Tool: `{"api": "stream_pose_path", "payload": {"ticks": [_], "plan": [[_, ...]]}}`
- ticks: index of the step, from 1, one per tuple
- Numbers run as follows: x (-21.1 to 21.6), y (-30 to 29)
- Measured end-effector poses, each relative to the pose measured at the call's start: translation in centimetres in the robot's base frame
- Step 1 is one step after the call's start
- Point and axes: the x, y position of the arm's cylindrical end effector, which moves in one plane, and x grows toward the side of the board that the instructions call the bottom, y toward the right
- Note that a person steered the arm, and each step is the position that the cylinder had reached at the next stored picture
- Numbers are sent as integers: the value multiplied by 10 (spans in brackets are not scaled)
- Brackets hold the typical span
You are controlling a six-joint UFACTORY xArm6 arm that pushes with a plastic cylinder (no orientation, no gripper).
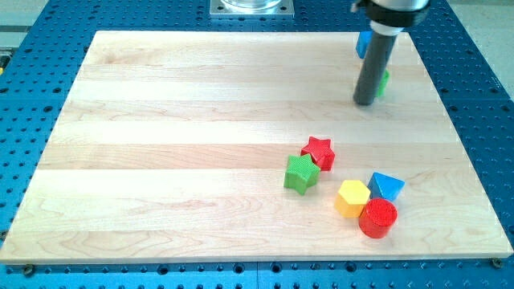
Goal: Push the red star to the center
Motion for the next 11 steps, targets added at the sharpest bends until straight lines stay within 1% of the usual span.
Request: {"api": "stream_pose_path", "payload": {"ticks": [1,2,3,4,5,6,7,8,9,10,11], "plan": [[1,16],[50,28],[106,-6],[108,-66],[119,-84],[152,-106],[170,-122],[148,-154],[102,-155],[105,-184],[86,-207]]}}
